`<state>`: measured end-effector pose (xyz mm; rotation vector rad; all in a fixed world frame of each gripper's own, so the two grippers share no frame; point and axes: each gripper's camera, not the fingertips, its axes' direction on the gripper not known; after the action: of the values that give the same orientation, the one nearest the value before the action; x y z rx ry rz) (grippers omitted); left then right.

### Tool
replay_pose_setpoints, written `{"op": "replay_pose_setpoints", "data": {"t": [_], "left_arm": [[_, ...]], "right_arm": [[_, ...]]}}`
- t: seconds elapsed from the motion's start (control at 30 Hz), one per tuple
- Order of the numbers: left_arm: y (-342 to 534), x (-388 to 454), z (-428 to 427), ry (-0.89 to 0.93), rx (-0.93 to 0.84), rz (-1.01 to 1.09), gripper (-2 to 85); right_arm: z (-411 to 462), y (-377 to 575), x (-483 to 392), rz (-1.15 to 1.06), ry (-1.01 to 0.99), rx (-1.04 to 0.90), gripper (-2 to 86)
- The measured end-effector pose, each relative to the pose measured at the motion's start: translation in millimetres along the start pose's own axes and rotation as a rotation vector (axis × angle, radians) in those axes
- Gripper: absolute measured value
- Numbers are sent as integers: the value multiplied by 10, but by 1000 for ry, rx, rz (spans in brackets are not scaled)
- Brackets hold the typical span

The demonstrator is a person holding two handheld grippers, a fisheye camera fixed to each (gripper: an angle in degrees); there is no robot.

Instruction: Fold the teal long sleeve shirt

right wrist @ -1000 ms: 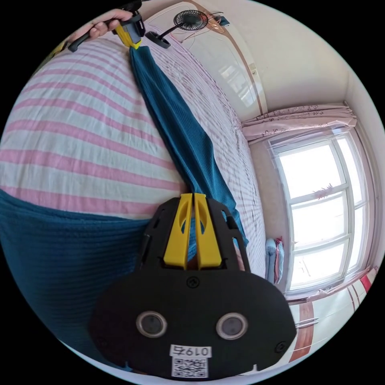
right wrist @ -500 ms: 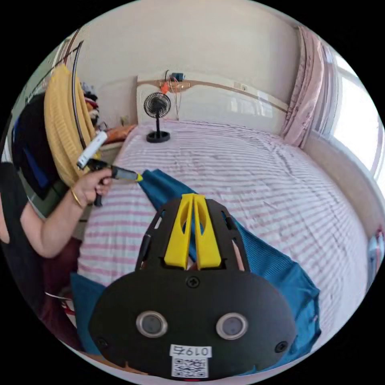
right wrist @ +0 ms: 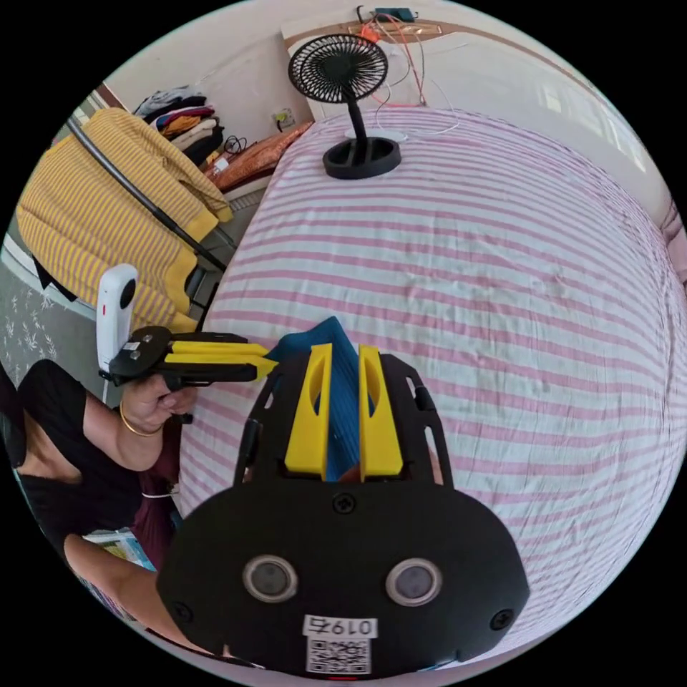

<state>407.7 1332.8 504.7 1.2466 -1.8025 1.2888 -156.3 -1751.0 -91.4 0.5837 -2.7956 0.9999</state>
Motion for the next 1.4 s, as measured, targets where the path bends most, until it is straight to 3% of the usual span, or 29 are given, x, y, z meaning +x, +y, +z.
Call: {"op": "replay_pose_setpoints", "data": {"t": [0.33, 0.47, 0.7, 0.83, 1.17, 1.4], "left_arm": [[-61, -120, 39, 48, -23, 11, 22], [-73, -168, 48, 68, -25, 8, 21], [-79, -142, 26, 74, 15, 10, 16], [-84, -160, 58, 53, -4, 0, 12], [-76, -319, -97, 45, 47, -38, 19], [-122, -279, -8, 127, 15, -24, 75]], "right_arm": [[163, -546, 112, -35, 16, -213, 55], [45, -569, 181, -24, 2, -172, -3], [-329, -526, 166, -9, 123, 69, -9], [-258, -541, 123, 2, 193, 63, -10], [-272, -551, 19, -4, 134, 84, -9], [-349, -530, -58, 21, 144, 93, -9]]}}
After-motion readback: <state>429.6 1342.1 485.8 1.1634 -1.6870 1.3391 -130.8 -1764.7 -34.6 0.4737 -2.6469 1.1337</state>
